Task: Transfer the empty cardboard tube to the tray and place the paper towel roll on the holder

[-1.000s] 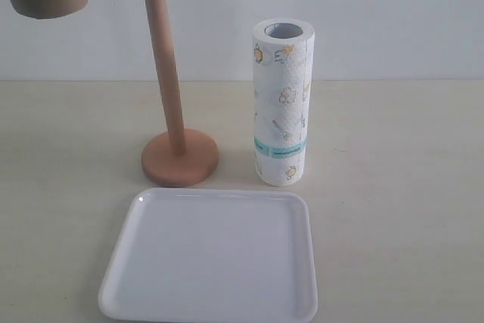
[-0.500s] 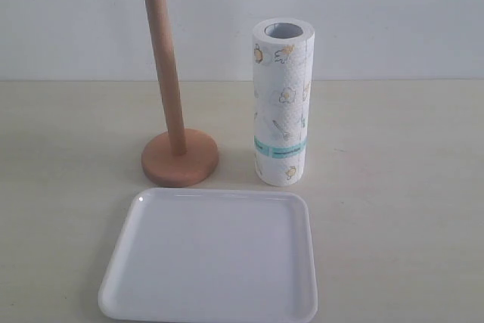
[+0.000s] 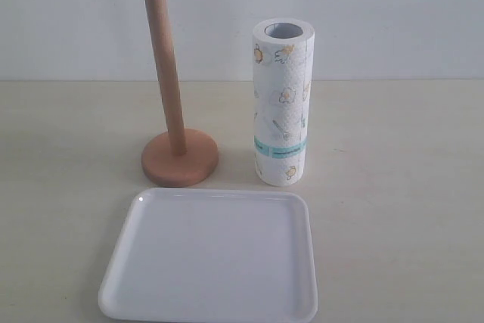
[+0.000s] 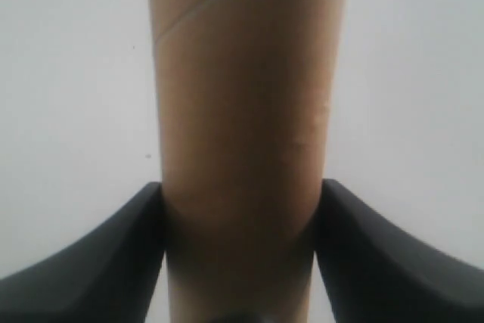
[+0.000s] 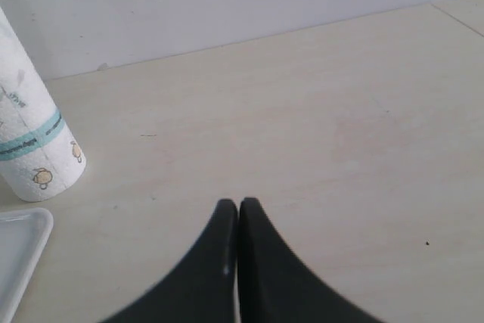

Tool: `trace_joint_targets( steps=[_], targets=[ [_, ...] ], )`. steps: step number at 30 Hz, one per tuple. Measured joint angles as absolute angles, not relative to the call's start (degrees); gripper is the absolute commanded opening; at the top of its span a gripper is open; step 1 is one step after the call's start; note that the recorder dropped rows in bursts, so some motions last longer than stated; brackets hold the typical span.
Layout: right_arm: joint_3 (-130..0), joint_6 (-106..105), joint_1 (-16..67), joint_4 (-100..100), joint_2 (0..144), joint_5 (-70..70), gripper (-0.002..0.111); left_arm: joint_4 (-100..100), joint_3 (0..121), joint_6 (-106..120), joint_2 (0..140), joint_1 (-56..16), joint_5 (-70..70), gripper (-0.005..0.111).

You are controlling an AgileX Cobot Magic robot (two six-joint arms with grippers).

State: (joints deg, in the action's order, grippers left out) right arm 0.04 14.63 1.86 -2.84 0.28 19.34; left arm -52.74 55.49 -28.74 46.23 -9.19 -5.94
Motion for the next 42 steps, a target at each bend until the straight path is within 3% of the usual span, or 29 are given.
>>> trace_joint_targets(
  steps=[8,16,26,34,42],
  targets=[
    [0.0,14.6,1.9,-2.8,0.3,19.3,0.0,-49.3,54.7,-21.4,44.7,-12.0,9.2,0.004],
    [0.0,14.6,1.9,-2.8,0.3,19.3,0.0,-13.5,54.6,24.4,44.7,-16.8,25.3,0.004],
    [0.0,14.6,1.9,-2.8,0.3,19.3,0.0,23.5,54.6,60.6,44.7,-20.9,39.2,0.004],
    [0.0,14.6,2.0,-2.8,0.3,19.3,0.0,27.0,54.6,63.3,45.2,-25.8,43.3,0.004],
    [0.0,14.6,9.1,-2.8,0.3,19.3,0.0,27.1,54.8,62.8,55.3,-28.7,47.5,0.004]
  ],
)
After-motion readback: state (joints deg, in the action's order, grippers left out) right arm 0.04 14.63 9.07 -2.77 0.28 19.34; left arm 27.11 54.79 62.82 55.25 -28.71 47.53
